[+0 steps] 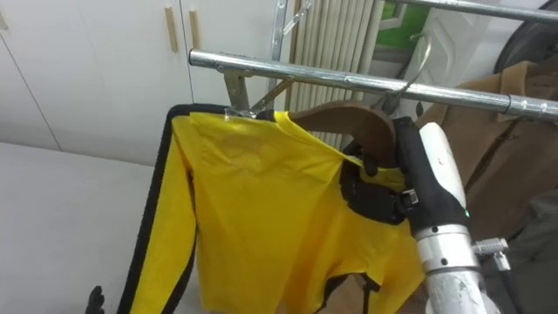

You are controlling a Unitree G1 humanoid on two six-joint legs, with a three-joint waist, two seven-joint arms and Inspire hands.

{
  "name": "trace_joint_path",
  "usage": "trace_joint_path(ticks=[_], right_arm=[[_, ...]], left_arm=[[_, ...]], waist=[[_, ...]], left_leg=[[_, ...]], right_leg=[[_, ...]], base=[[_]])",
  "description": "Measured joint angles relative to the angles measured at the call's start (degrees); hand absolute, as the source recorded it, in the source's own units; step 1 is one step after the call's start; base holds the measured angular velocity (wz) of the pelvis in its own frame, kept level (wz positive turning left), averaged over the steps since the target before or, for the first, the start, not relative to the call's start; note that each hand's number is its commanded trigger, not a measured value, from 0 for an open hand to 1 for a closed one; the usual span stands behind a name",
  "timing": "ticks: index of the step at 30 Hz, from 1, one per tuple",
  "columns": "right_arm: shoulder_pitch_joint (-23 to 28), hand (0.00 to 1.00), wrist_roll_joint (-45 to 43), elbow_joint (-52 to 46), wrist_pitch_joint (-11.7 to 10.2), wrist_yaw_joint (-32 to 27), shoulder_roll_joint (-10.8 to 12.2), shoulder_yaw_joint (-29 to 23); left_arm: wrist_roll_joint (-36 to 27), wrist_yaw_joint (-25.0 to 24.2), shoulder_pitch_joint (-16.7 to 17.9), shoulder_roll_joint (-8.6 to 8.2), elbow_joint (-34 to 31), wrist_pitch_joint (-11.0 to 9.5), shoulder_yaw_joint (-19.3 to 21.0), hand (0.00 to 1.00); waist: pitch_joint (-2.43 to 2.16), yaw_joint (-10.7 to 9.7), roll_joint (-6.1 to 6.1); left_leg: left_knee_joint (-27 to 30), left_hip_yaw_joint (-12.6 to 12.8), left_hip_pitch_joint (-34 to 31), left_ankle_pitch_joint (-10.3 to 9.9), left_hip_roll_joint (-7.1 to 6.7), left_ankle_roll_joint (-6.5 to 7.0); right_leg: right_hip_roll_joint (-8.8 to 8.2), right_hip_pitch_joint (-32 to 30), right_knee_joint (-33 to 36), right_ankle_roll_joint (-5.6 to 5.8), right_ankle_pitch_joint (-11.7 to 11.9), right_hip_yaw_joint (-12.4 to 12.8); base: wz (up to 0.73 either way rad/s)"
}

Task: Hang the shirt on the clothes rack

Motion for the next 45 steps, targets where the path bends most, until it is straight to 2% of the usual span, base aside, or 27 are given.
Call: trace_joint_path(ticks=[7,12,15,21,23,26,32,38,42,45], right_arm=[[-3.7,1.00,7.4,4.0,0.0,0.9,-0.4,0.0],[-5.1,1.00,8.3,9.2,0.0,0.9,-0.4,0.0],[-6.4,1.00,10.3,12.9,0.2,0.6,-0.4,-0.1],[-8.5,1.00,15.3,16.3,0.8,0.6,-0.7,0.0],[-9.6,1.00,17.3,16.6,1.4,0.8,-1.5,0.0],[-11.9,1.00,18.1,18.1,1.9,1.1,-2.3,0.0],[-15.7,1.00,18.7,23.6,2.6,4.5,-2.5,0.1],[-17.1,1.00,18.9,29.5,3.4,6.5,-2.5,0.1],[-17.5,1.00,18.8,30.9,4.0,7.2,-2.9,0.1],[-19.6,1.00,18.9,35.3,4.0,7.6,-5.0,0.1]], left_arm=[[0.0,0.2,-0.3,0.01,-0.1,0.0,0.0,0.00],[0.1,0.2,-0.3,0.01,0.0,0.0,0.1,0.00],[0.1,0.2,-0.3,0.04,0.0,0.0,0.0,0.00],[0.0,0.1,-0.3,0.06,0.0,0.1,0.2,0.00],[0.0,0.0,-0.3,0.07,-0.2,0.2,0.6,0.00],[0.0,0.0,0.1,0.30,-0.8,1.1,1.3,0.00],[0.0,-0.6,0.5,1.53,-1.2,1.3,1.2,0.00],[0.0,-0.5,0.5,1.57,-1.2,1.7,0.8,0.00],[-0.1,-0.4,0.5,1.57,-1.3,1.9,0.8,0.00],[-0.1,-0.5,-0.1,1.62,-1.3,1.9,0.8,0.00]], waist=[[0.09,0.5,-0.15],[0.33,1.7,-0.56],[0.31,2.0,-0.63],[0.32,4.1,-0.77],[0.41,4.5,-1.19],[0.51,4.6,-1.98],[0.48,4.7,-3.19],[0.48,4.9,-4.16],[0.47,4.4,-4.23],[0.47,4.5,-4.23]], left_leg=[[0.0,-0.9,-0.7,0.1,0.06,-0.14],[0.0,-1.2,-0.9,0.1,0.11,-0.14],[0.1,-2.2,-1.2,0.1,0.07,-0.14],[0.3,-2.4,-1.2,0.3,0.14,-0.07],[0.4,-2.6,-1.2,0.4,0.12,-0.11],[0.4,-3.0,-1.5,0.6,0.03,-0.14],[0.4,-3.7,-1.3,1.0,0.05,-0.27],[0.5,-4.1,-1.5,1.1,0.02,-0.26],[0.5,-4.6,-1.8,1.1,-0.02,-0.26],[0.5,-5.2,-2.0,1.2,-0.09,-0.18]], right_leg=[[-0.14,-0.1,-0.1,-0.20,-0.2,-0.7],[-0.23,-0.1,-0.3,-0.20,-0.2,-1.1],[-0.48,-0.1,-0.7,-0.20,-0.2,-1.8],[-0.63,0.0,-0.8,-0.23,-0.2,-2.6],[-0.71,0.0,-0.8,-0.29,-0.2,-2.8],[-0.94,0.0,-0.9,-0.41,-0.2,-3.2],[-1.07,0.4,-0.9,-0.63,0.0,-3.8],[-1.27,0.3,-0.9,-0.68,0.0,-4.2],[-1.48,0.4,-0.9,-0.70,0.0,-4.6],[-1.70,0.4,-0.9,-0.70,0.0,-5.2]], base=[[0.05],[0.03],[0.13],[0.01],[0.02],[0.07],[0.06],[0.02],[0.06],[0.11]])
